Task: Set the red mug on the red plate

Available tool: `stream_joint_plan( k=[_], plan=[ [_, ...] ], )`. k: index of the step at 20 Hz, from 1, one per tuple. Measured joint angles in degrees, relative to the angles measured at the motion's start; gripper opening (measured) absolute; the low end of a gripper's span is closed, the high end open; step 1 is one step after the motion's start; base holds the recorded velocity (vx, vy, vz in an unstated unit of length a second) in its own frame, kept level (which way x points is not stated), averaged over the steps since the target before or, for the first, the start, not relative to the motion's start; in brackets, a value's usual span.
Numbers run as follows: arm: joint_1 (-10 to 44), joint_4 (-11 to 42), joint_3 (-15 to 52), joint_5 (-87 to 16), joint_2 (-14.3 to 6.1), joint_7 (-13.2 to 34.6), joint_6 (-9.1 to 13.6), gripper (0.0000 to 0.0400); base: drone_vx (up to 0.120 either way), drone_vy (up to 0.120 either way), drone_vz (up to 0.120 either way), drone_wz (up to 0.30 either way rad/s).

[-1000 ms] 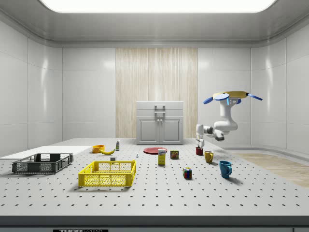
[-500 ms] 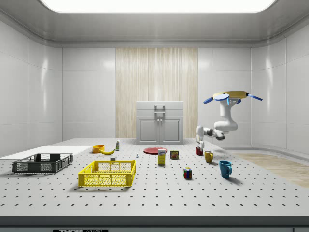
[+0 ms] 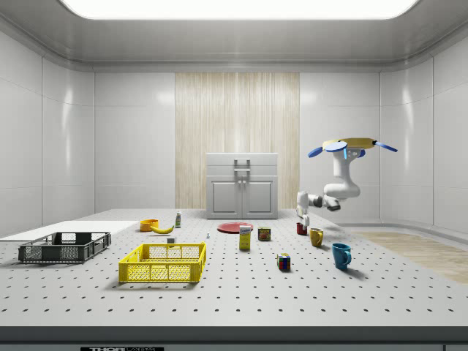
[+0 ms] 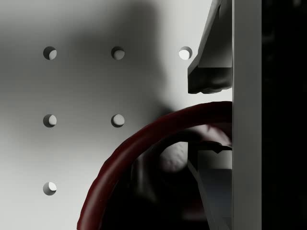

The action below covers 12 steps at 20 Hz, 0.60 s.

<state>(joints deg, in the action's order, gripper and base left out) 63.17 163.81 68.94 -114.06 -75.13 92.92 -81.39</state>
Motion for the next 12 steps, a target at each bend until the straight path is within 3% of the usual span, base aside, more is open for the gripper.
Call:
stream_joint_plan(
  k=[6,9,12],
  plan=[
    [0.4,0.5,2.5,2.6,-0.4,0.6,0.4,0.0107,0.0,0.0,0.0,0.0],
    [0.8,0.9,5.0,5.0,-0.5,1.1,1.1,0.0103,0.027,-0.013,0.12,0.0],
    [1.1,1.1,6.8,6.8,-0.8,1.5,1.3,0.0102,0.12,-0.12,0.12,0.0]
  ],
)
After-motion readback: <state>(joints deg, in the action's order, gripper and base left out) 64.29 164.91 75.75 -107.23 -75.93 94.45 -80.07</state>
